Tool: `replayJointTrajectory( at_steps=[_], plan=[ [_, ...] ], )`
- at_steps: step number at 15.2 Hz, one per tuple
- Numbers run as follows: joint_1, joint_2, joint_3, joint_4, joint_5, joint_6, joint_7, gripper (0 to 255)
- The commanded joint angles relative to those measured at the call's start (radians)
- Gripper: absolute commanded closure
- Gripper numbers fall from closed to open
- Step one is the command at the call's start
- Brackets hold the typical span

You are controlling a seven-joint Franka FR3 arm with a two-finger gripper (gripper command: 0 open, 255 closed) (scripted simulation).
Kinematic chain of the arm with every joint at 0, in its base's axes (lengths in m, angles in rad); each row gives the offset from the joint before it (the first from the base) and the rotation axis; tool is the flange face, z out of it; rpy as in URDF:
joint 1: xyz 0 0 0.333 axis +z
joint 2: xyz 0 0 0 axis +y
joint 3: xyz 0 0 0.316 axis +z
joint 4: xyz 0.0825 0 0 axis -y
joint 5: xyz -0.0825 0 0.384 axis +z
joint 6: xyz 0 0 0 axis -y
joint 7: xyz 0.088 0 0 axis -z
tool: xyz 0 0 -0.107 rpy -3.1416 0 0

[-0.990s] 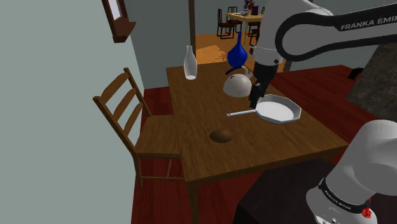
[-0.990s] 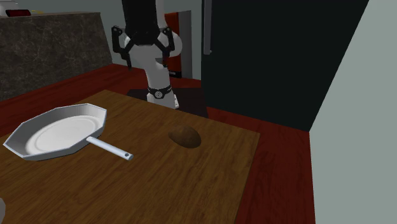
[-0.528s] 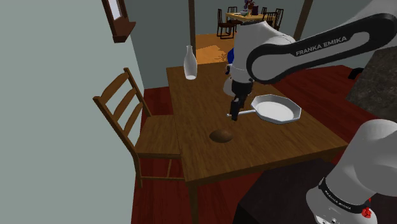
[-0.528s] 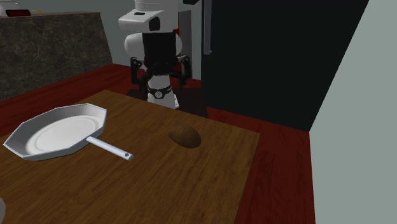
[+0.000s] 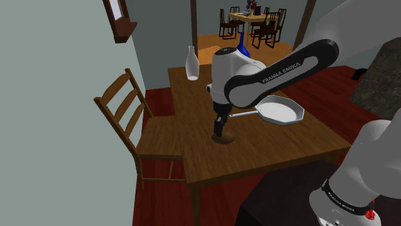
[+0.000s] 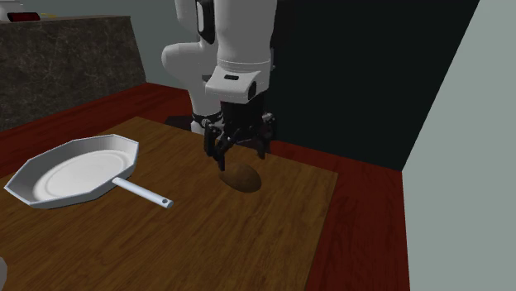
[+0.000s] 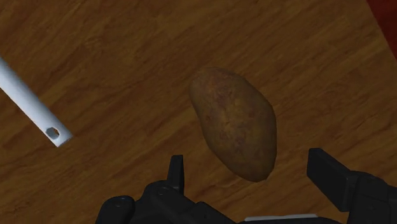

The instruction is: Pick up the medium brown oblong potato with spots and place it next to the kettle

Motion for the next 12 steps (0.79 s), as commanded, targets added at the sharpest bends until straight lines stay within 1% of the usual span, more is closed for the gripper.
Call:
replayJointTrajectory(
  at_steps=[1, 7, 12],
  plan=[
    [0.004, 0.036, 0.007, 0.004, -0.009, 0.031, 0.005, 0],
    [0.001, 0.088, 0.006, -0.028, -0.026, 0.114, 0.017, 0],
    [0.001, 0.094, 0.006, -0.031, -0.028, 0.122, 0.018, 0]
  ],
)
